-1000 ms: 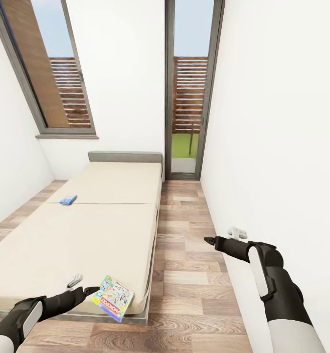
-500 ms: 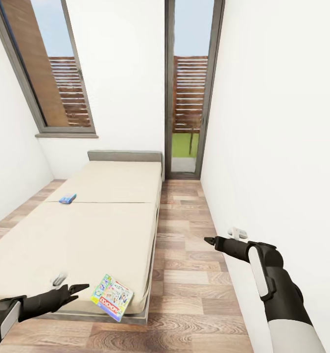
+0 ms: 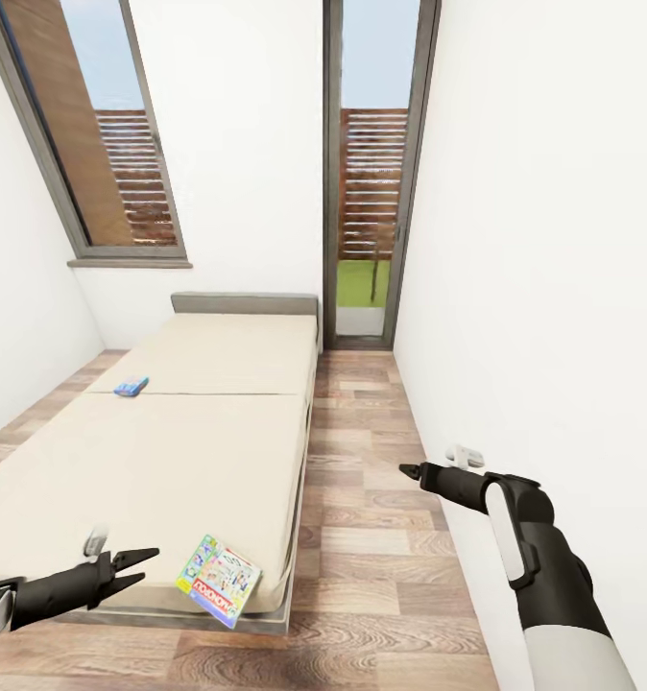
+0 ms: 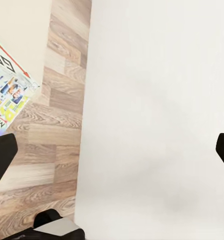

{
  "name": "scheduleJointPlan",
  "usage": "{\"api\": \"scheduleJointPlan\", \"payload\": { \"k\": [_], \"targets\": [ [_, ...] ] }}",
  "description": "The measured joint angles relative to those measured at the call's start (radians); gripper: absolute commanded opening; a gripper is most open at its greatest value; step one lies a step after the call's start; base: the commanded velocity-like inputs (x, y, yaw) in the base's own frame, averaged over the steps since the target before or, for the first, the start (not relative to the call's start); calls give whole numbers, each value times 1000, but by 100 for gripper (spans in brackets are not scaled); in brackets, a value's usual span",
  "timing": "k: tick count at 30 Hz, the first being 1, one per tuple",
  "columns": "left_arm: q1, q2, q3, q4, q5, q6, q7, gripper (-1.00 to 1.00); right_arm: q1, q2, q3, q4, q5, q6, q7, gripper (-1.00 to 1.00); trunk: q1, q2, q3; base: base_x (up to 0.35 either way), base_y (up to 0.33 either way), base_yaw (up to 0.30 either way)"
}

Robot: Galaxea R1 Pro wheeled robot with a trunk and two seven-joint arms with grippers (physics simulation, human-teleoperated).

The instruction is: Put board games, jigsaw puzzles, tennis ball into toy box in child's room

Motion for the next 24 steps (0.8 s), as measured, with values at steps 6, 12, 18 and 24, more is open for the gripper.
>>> {"api": "scheduleJointPlan", "payload": {
  "k": [6,12,18,24],
  "targets": [
    [0,37,24,0,2,50,-26,100,0,5,-1,1,-1,-2,-3,100,23,-42,-19,0,0,0],
    [0,42,45,0,-1,63,-106,100,0,6,-1,1,-1,-2,-3,100,46,-84,-38,0,0,0],
    [0,42,50,0,-3,65,-129,100,0,6,-1,1,-1,-2,-4,100,69,-126,-56,0,0,0],
    [0,42,51,0,-3,62,-129,100,0,6,-1,2,-1,-2,-4,100,92,-168,-75,0,0,0]
  ]
}}
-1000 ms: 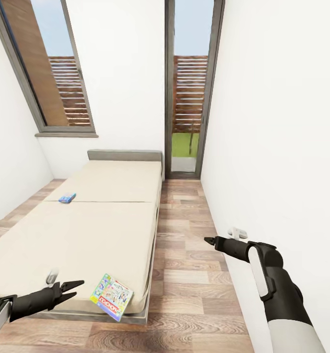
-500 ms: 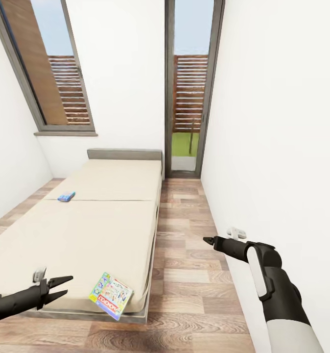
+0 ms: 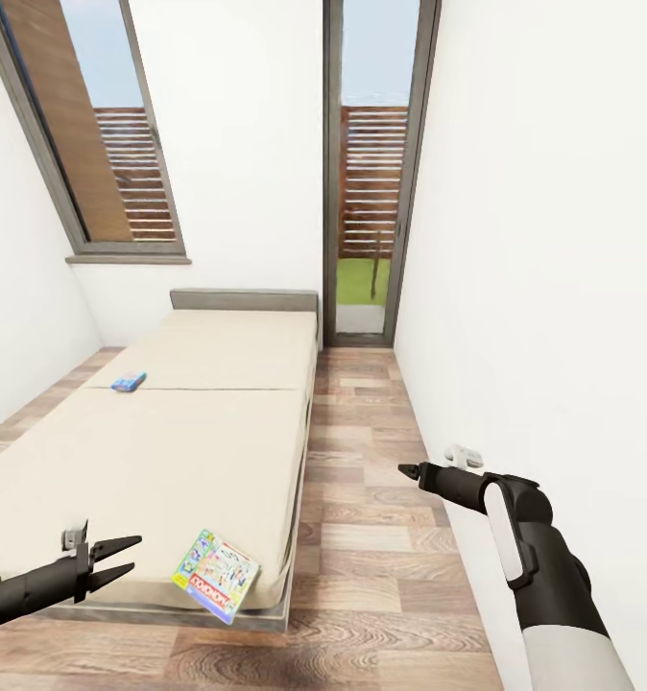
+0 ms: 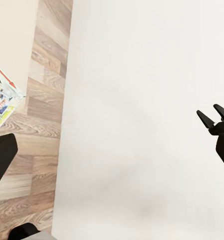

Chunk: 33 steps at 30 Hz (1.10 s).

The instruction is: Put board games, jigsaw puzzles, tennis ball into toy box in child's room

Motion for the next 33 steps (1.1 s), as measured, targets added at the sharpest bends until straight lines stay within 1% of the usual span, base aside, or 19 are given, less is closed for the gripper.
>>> {"api": "scheduleJointPlan", "payload": {
  "k": [16,21,27,33],
  "targets": [
    [0,-2,0,0,0,-6,8,100,0,0,1,2,1,-2,-1,100,61,-112,-50,0,0,0],
    [0,-6,0,0,-1,-14,25,100,0,0,1,2,1,-3,-2,100,81,-147,-66,0,0,0],
    [0,-10,0,0,0,-16,60,100,0,0,0,2,0,-3,-1,100,104,-189,-85,0,0,0],
    [0,-13,0,0,-1,-17,70,100,0,0,0,2,-1,-3,-1,100,127,-231,-103,0,0,0]
  ]
}}
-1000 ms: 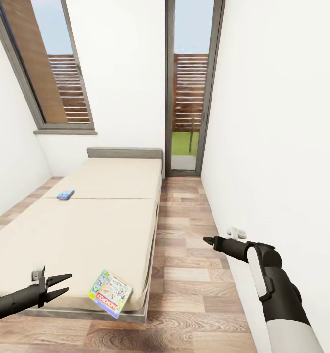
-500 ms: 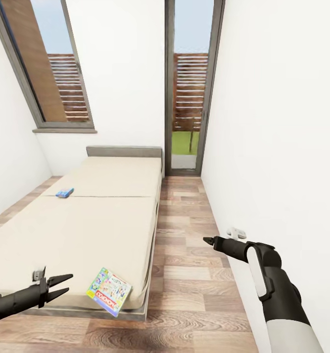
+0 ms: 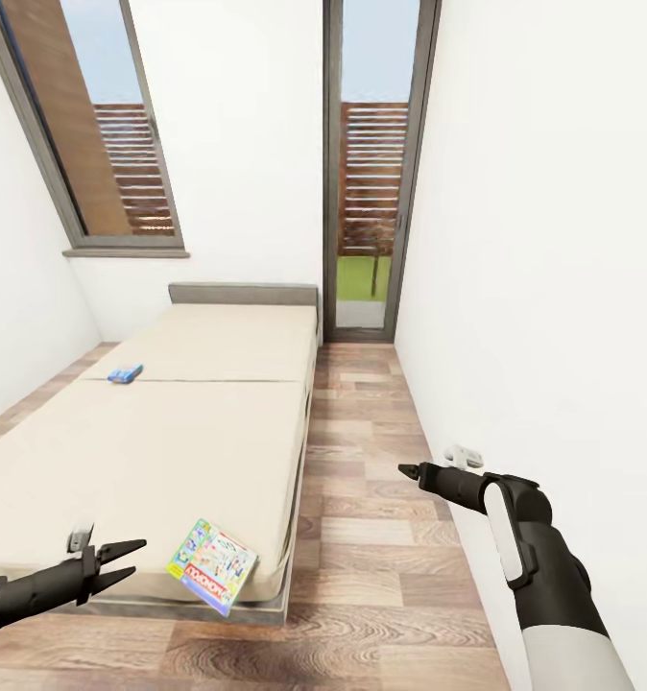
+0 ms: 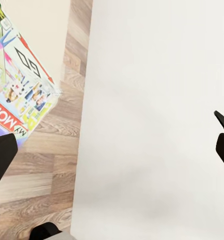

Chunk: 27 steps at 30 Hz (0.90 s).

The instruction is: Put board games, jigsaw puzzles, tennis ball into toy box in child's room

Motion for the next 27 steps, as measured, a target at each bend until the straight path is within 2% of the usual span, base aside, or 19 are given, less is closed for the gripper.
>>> {"api": "scheduleJointPlan", "payload": {
  "k": [27],
  "targets": [
    [0,-4,0,0,1,-2,17,100,0,0,1,0,2,0,0,100,104,-189,-85,0,0,0]
  ]
}}
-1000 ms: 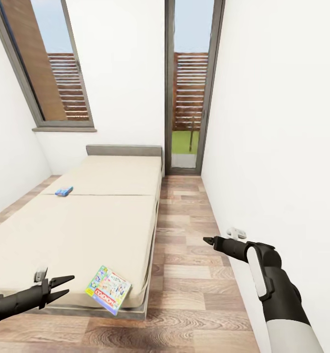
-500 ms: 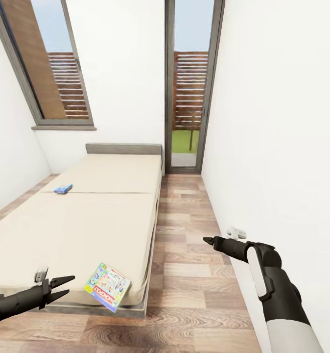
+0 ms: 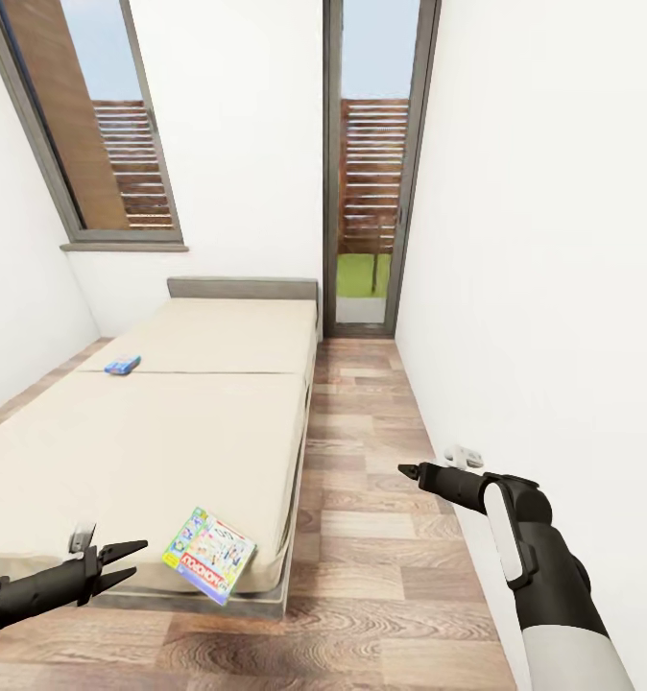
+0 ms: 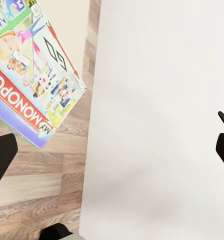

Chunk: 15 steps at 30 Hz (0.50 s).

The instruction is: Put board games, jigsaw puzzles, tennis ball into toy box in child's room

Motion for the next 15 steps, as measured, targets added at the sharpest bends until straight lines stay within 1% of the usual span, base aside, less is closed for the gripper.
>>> {"api": "scheduleJointPlan", "payload": {
  "k": [9,15],
  "targets": [
    [0,1,-1,0,1,-2,-3,100,0,0,0,0,0,0,0,100,35,-63,-28,0,0,0],
    [0,7,0,0,1,-3,-9,100,0,0,1,0,0,0,0,100,58,-105,-47,0,0,0]
  ]
}}
